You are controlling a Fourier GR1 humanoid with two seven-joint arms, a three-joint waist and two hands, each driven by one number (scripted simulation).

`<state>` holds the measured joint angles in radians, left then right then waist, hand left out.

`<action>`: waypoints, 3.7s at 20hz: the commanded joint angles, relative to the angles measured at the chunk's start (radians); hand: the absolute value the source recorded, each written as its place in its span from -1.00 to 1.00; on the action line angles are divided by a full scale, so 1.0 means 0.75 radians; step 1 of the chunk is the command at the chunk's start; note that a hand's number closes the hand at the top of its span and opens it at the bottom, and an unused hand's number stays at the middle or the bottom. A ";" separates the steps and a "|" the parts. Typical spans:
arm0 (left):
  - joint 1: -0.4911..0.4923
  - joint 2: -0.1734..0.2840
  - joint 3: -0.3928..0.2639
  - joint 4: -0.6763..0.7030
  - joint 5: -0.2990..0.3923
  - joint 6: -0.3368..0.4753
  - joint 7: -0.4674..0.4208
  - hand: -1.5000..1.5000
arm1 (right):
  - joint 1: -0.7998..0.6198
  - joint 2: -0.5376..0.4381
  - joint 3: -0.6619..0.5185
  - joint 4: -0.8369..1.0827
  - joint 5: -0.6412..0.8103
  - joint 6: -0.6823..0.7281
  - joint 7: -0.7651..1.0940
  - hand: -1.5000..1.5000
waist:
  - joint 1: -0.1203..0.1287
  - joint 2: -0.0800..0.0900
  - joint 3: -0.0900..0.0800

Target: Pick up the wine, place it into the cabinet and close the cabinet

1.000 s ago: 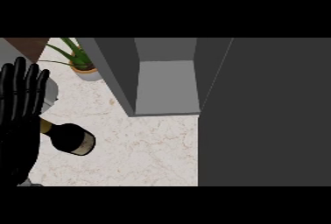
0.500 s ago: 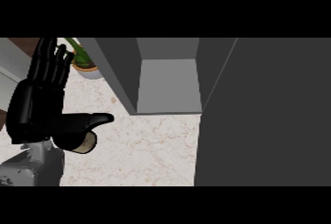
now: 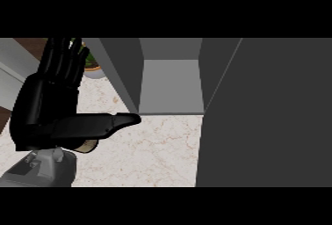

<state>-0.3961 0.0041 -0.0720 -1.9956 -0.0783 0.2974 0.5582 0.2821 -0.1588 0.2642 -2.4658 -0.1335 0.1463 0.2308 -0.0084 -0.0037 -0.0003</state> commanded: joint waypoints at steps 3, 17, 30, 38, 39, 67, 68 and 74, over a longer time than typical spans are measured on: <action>-0.100 -0.005 -0.174 -0.132 -0.165 0.153 0.259 -1.00 | -0.005 -0.001 0.038 -0.208 -0.034 -0.050 0.189 -1.00 | 0.005 -0.001 0.001; -0.186 -0.005 -0.255 -0.219 -0.424 0.286 0.515 -1.00 | -0.039 0.000 0.050 -0.269 -0.008 -0.105 0.274 -1.00 | 0.003 -0.001 0.001; -0.178 0.100 -0.035 -0.350 -0.406 0.138 0.651 -1.00 | 0.010 -0.031 0.105 -0.379 0.024 -0.131 0.322 -1.00 | -0.005 -0.003 0.001; 0.020 0.173 0.033 -0.464 -0.348 0.088 0.577 -1.00 | -0.046 -0.031 0.033 -0.371 -0.043 -0.155 0.367 -1.00 | 0.003 0.000 0.000; -0.070 0.227 0.129 -0.400 -0.288 0.062 0.577 -1.00 | -0.011 -0.064 0.012 -0.391 -0.088 -0.110 0.342 -1.00 | -0.007 0.000 0.001; 0.543 0.197 0.478 -0.136 0.208 -0.210 -0.062 -1.00 | -0.124 -0.042 0.137 -0.403 0.030 -0.215 0.458 -1.00 | 0.000 0.000 -0.001; 0.583 0.171 0.471 -0.127 0.197 -0.210 -0.103 -1.00 | -0.164 -0.029 0.100 -0.409 0.022 -0.244 0.475 -1.00 | 0.001 0.000 -0.002; 0.603 0.128 0.482 0.135 0.221 -0.281 -0.362 -1.00 | -0.110 -0.055 0.119 -0.402 0.012 -0.220 0.431 -1.00 | -0.013 0.001 -0.001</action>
<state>0.0202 0.1305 0.2868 -1.9914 0.0780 0.1182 0.4111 0.1179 -0.1678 0.3711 -2.5235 -0.0729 -0.0216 0.4799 -0.0128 -0.0032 -0.0014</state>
